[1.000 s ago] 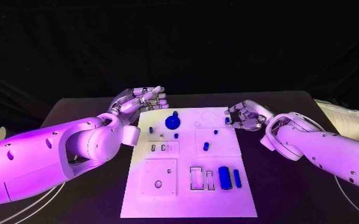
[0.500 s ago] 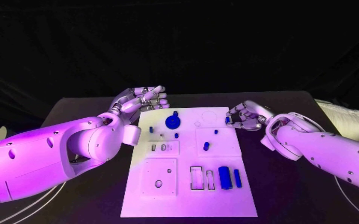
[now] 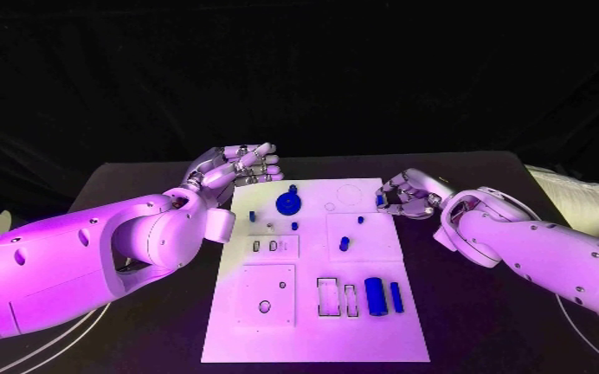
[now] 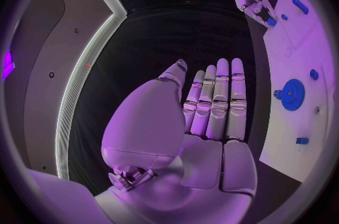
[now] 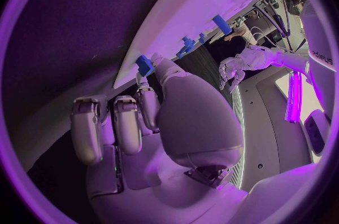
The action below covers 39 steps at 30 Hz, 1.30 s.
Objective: Assemble the parts on the task board
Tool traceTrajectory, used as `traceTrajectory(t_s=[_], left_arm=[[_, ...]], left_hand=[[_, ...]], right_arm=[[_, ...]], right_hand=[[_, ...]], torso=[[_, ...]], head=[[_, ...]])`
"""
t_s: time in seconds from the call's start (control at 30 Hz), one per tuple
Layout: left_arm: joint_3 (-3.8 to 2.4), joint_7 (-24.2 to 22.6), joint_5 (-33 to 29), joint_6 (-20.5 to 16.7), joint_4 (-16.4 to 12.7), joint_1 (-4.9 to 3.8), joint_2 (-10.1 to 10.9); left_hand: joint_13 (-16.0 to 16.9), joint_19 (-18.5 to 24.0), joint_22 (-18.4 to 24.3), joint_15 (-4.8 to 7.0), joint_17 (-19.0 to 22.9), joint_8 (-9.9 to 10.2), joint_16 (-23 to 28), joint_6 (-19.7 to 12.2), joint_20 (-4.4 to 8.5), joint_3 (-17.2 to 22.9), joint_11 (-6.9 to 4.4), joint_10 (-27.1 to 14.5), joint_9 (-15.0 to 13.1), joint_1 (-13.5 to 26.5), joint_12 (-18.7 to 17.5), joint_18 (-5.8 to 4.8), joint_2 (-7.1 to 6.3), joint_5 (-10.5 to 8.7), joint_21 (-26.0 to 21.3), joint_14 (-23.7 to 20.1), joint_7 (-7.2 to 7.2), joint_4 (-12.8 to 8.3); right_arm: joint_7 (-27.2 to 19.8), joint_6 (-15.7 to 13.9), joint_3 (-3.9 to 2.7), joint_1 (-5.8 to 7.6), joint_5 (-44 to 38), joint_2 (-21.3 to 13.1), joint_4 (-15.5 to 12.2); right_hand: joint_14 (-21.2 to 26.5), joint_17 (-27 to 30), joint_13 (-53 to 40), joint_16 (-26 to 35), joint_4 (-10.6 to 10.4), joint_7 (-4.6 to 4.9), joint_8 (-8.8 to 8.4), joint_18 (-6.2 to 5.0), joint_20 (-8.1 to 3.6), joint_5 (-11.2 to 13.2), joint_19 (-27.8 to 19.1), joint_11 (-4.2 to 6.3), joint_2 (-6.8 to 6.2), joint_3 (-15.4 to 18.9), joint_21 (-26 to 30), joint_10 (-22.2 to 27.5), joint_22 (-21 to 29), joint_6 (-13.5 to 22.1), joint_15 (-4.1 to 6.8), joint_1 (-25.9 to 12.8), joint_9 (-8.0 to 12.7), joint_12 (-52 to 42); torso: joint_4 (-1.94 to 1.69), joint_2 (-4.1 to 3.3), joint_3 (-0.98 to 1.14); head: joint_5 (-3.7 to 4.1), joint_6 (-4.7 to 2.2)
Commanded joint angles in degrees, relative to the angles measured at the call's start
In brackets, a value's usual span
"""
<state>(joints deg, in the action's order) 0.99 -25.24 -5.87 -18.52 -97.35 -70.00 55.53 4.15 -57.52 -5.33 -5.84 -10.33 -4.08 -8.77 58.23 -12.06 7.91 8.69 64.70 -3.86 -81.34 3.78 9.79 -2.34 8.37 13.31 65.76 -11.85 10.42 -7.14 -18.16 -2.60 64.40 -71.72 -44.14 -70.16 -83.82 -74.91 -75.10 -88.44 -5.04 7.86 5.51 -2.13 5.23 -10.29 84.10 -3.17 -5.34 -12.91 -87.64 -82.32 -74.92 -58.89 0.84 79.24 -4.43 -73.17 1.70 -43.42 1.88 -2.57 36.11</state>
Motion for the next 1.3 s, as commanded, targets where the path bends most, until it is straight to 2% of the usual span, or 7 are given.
traceTrajectory(t_s=[0.03, 0.23, 0.63, 0.87, 1.03, 1.2, 1.3], left_arm=[[-0.03, -0.2, -0.1, 1.2, -0.1, -0.02, -0.1], [-0.03, -0.2, -0.1, 1.2, -0.2, -0.02, 0.0], [-0.03, -0.1, -0.1, 1.2, -0.2, -0.02, 0.0], [-0.03, -0.1, -0.1, 1.2, -0.2, -0.02, 0.0], [-0.03, 0.0, -0.1, 1.2, -0.2, -0.02, 0.0], [-0.03, 0.0, -0.1, 1.1, 0.1, -0.02, 0.2], [-0.02, 0.0, -0.1, 1.0, 0.5, -0.02, 0.2]], left_hand=[[-0.1, 0.0, 0.1, -0.32, -0.1, 0.4, 0.4, -0.2, -0.4, 0.0, 0.12, -0.5, 0.0, -0.5, -0.1, 0.67, -0.06, -0.25, -0.2, 0.1, -0.23, -0.3], [-0.1, 0.0, 0.1, -0.32, -0.2, 0.4, 0.5, -0.2, -0.4, 0.1, 0.14, -0.5, 0.0, -0.5, -0.1, 0.68, -0.07, -0.26, -0.2, 0.1, -0.28, -0.4], [-0.1, 0.0, 0.1, -0.32, -0.2, 0.4, 0.5, -0.2, -0.4, 0.1, 0.14, -0.5, 0.0, -0.5, -0.1, 0.68, -0.07, -0.26, -0.2, 0.1, -0.28, -0.4], [-0.1, 0.0, 0.1, -0.32, -0.2, 0.4, 0.5, -0.2, -0.4, 0.1, 0.14, -0.5, 0.0, -0.5, -0.1, 0.68, -0.07, -0.26, -0.2, 0.1, -0.28, -0.4], [-0.1, 0.0, 0.1, -0.32, -0.2, 0.4, 0.5, -0.2, -0.4, 0.1, 0.14, -0.5, 0.0, -0.5, -0.1, 0.68, -0.07, -0.26, -0.2, 0.1, -0.28, -0.4], [-0.1, 0.0, 0.1, -0.32, -0.2, 0.4, 0.5, -0.2, -0.4, 0.1, 0.14, -0.5, 0.0, -0.5, -0.1, 0.68, -0.07, -0.26, -0.2, 0.1, -0.28, -0.4], [-0.1, 0.0, 0.1, -0.32, -0.2, 0.4, 0.5, -0.2, -0.4, 0.1, 0.14, -0.5, 0.0, -0.5, -0.1, 0.68, -0.07, -0.26, -0.2, 0.1, -0.28, -0.4]], right_arm=[[0.5, 0.6, -0.01, -0.07, -2.3, 0.1, 0.0], [0.7, 0.6, -0.01, -0.07, -2.6, 0.3, 0.1], [1.7, -1.0, -0.02, -0.07, -2.4, 0.5, 0.2], [2.2, -2.8, -0.15, -0.06, -2.1, 0.5, -0.4], [3.2, -3.0, -0.44, 0.15, -1.1, 0.1, -3.0], [5.2, -3.0, -0.59, 0.78, -1.3, -0.3, -8.0], [6.7, -3.1, -0.62, 1.21, -2.2, -0.1, -11.2]], right_hand=[[-5.6, -12.5, -2.5, -0.3, 0.5, 0.03, 0.15, 1.14, -0.28, 0.3, 3.7, 0.37, 0.52, 0.0, -0.4, -0.1, -10.8, -0.3, 0.41, 0.1, -0.1, -0.2], [-5.6, -12.6, -2.7, -0.4, 0.7, -0.35, 0.53, 1.14, -0.48, 0.7, 3.7, 0.68, 1.04, -0.3, -0.4, -0.3, -10.8, -1.6, 0.64, 0.0, -0.2, -0.3], [-5.7, -13.1, -3.2, -0.6, 2.7, -2.74, 2.83, 1.14, -1.93, 5.0, 3.7, 2.66, 3.91, -2.7, -0.4, -0.8, -10.8, -7.2, 2.3, 1.1, -1.5, -0.8], [-5.8, -13.2, -3.4, -0.6, 3.3, -3.06, 3.04, 1.16, -2.29, 6.2, 3.7, 2.95, 4.63, -3.5, -0.4, -1.0, -10.9, -7.6, 2.61, 1.3, -1.7, -1.1], [-5.8, -13.2, -3.3, -0.6, 3.4, -3.03, 3.0, 1.15, -2.37, 6.0, 3.7, 2.95, 4.49, -3.4, -0.4, -0.9, -10.8, -7.6, 2.65, 1.0, -1.7, -0.8], [-5.7, -13.0, -3.0, -0.5, 3.4, -2.97, 2.91, 1.13, -2.42, 6.0, 3.7, 2.92, 4.39, -3.4, -0.3, -0.7, -10.8, -7.4, 2.65, 0.6, -1.8, -0.4], [-5.7, -13.0, -2.8, -0.5, 3.1, -2.91, 2.72, 1.12, -2.45, 5.8, 3.7, 2.87, 4.65, -3.5, -0.3, -0.6, -10.7, -7.2, 2.63, -0.1, -1.8, -0.1]], torso=[[-0.02, -0.03, 0.01], [-0.02, -0.02, 0.02], [0.0, -0.02, 0.05], [-0.02, -0.02, 0.08], [0.03, 0.08, -0.01], [-0.1, 0.2, -0.13], [-0.42, 0.48, -0.44]], head=[[-0.01, 0.03], [-0.01, 0.06], [-0.03, 0.16], [-0.12, 0.16], [-0.35, 0.13], [-0.67, 0.14], [-0.73, 0.48]])
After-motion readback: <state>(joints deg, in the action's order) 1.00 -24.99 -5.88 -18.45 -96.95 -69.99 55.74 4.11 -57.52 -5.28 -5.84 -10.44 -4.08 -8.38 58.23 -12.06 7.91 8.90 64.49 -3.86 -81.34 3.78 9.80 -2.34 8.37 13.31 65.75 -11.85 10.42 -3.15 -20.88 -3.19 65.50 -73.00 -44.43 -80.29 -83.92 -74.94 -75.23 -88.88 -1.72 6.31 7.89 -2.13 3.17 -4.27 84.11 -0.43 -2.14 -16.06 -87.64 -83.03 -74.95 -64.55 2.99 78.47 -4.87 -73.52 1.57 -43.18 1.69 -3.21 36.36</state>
